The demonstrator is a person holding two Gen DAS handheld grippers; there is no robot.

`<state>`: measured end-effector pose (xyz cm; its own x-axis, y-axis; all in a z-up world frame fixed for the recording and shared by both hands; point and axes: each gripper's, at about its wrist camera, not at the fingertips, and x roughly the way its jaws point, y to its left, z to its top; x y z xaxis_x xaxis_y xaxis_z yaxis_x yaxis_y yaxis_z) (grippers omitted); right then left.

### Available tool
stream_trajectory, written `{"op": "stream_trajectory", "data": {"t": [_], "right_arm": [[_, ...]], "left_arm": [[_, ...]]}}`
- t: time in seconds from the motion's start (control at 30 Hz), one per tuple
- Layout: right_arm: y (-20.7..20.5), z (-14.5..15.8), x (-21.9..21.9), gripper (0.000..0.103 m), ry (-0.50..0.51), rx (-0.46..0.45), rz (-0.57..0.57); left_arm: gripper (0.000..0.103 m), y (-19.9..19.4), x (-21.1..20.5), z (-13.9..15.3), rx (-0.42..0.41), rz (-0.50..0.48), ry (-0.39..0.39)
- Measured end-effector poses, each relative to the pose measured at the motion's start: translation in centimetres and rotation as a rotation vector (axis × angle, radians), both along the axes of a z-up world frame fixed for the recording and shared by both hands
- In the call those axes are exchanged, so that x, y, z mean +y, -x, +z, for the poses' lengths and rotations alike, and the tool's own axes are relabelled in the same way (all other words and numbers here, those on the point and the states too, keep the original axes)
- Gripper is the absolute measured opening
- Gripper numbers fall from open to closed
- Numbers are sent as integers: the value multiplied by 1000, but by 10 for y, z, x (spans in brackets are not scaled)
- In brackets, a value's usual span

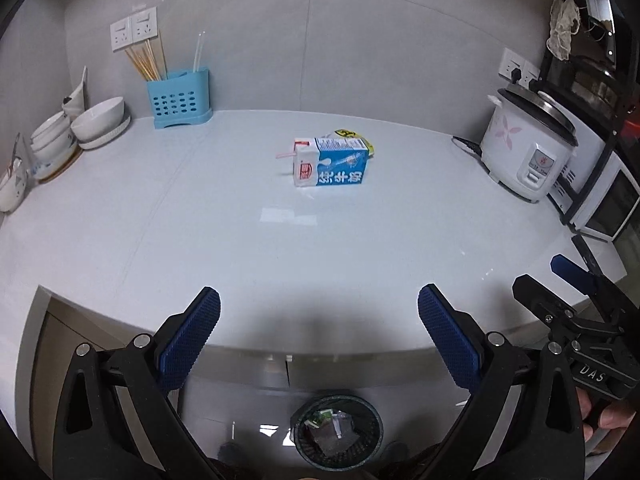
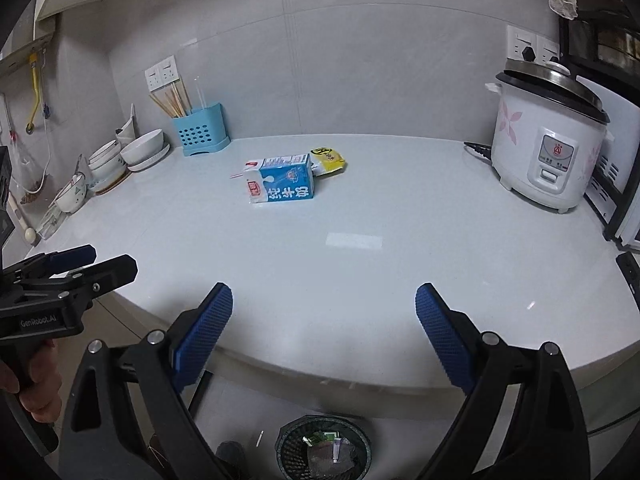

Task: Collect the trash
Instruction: 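Raise both open tools back up to the counter, then grasp the blue-and-white milk carton with the right tool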

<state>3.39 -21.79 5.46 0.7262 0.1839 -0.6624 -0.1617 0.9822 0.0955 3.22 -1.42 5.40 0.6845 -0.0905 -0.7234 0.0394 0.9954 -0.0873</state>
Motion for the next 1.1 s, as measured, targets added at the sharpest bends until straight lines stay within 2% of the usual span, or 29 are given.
{"op": "stream_trajectory", "data": {"t": [0.1,0.27,0.5,0.7,0.8,1.1], "right_arm": [[-31,2,-5,89,0,5,-22],[-97,-7,-9,89,-14,35,-53],[-208,-32,-7,89,5,73,-98],[-280,-60,-14,89,-3,122,-158],[-297,-75,-26,89,-47,162,-171],[-303,-100,-36,89,-54,199,-169]], "left_arm": [[97,-31,3,4,-6,18,-7],[97,-94,5,-5,11,52,-19],[97,-195,-3,-28,87,134,58],[97,-262,-18,-48,115,144,42],[97,-279,-28,-56,132,135,33],[97,-297,-56,-62,139,71,9]]}}
